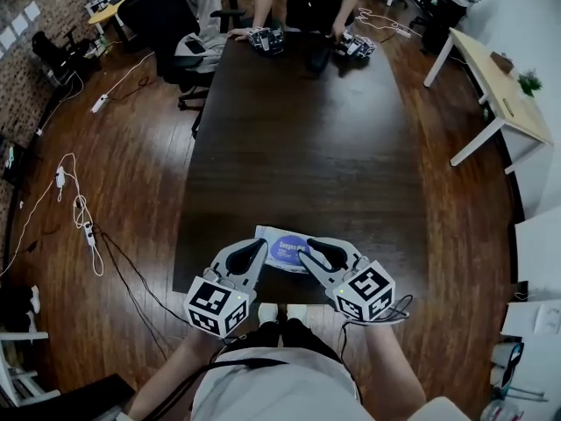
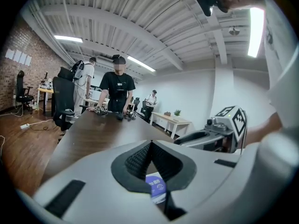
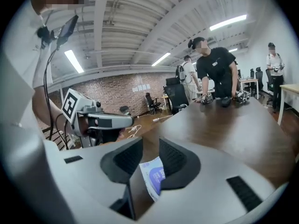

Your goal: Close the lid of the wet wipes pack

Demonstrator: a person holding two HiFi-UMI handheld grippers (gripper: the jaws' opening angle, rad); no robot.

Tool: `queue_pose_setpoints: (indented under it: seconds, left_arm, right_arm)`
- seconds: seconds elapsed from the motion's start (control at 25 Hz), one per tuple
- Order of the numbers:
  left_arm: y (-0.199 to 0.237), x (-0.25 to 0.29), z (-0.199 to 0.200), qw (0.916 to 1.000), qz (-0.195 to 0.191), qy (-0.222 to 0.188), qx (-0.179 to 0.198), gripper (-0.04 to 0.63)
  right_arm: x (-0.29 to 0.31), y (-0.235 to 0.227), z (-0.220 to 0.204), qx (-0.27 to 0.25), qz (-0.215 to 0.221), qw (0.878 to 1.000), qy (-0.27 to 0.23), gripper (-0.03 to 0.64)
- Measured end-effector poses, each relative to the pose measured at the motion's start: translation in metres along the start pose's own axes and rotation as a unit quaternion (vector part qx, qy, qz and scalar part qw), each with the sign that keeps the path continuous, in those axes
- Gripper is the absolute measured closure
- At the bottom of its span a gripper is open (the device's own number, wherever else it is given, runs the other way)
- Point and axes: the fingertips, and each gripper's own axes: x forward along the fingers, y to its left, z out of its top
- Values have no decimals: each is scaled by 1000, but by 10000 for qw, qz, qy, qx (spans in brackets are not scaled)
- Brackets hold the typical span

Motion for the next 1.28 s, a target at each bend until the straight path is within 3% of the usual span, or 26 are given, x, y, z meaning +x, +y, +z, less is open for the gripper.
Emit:
queue_pose_setpoints:
  seconds: [0.36,0.64,1.28]
  left_arm:
    - [-9,-8,40,9990,-109,-375,220,594]
    - [-17,-13,59,9977,-217,-550,344,594]
    - [-15,-31,58,9963,-451,-631,381,594]
  right_arm:
    - [-28,4,47,-158,-273,9979,-568,508]
    - [-40,7,57,-139,-424,9962,-748,581]
    - [-45,25,62,-267,-712,9941,-769,607]
